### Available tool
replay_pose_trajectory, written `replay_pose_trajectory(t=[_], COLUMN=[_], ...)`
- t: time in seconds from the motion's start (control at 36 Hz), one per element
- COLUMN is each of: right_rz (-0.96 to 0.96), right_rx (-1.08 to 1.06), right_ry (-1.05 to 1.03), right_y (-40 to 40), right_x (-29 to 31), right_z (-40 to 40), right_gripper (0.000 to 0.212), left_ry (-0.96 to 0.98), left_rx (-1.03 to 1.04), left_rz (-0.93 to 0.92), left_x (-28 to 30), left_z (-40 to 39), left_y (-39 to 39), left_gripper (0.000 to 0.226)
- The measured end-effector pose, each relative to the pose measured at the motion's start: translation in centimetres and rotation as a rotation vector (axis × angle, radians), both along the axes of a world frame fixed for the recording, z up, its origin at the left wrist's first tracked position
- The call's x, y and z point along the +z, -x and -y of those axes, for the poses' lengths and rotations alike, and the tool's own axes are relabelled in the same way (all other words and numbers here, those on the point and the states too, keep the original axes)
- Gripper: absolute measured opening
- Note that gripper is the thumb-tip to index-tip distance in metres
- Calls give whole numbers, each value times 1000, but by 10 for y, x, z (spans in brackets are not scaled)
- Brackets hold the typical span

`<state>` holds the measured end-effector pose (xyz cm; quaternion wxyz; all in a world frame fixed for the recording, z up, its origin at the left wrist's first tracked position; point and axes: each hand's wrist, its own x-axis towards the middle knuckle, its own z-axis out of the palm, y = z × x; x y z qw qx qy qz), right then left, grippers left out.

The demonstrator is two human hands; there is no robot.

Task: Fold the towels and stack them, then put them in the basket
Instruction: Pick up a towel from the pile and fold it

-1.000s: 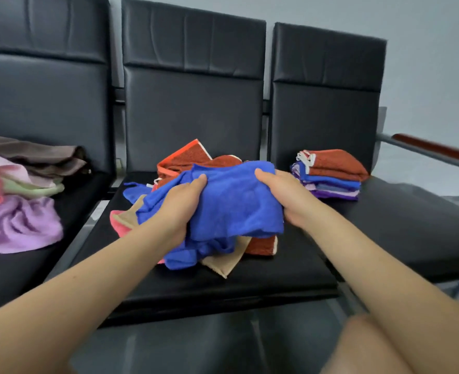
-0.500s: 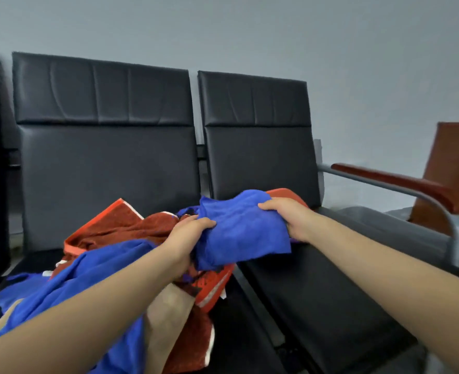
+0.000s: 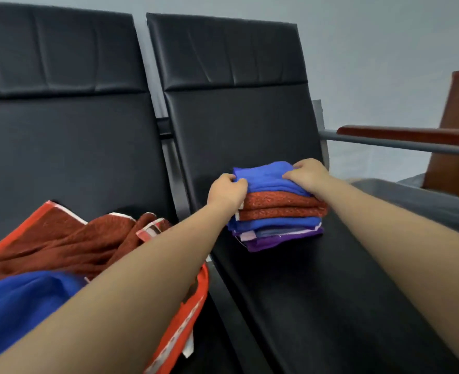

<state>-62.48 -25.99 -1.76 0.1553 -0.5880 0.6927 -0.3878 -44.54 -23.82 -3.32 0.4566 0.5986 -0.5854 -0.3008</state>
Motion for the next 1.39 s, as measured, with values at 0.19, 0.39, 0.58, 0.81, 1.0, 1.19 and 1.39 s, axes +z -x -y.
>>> replay_pose_trajectory(t=[0.19,0.39,0.58,0.81,1.0,1.19,1.39], right_rz=[-194,-47,363,447,366,329,481], right_rx=[-112,94,392,451,548,615,552], right_ry=[142,240,28,-213,-209,-211,-241], right_y=[3,-55,-137,-218,-262,-266,-286], right_x=[-2,18,10,0,-41,-49,-47], right_z=[-22,-109,-196,-263,-292,-297,-284], right_gripper=[41,13,24,26,22,21,25], left_ry=[-4,21,177,134,85,102,171], left_rx=[34,20,61,145,173,225,163], left_rz=[10,68,142,32,122,363,319], left_x=[0,22,43,18,-2,-27,-35], left_z=[-21,-100,-199,-280,-308,-333,-344], left_y=[-18,-73,-152,-225,-271,-299,-309], left_gripper=[40,34,23,14,12,15,23])
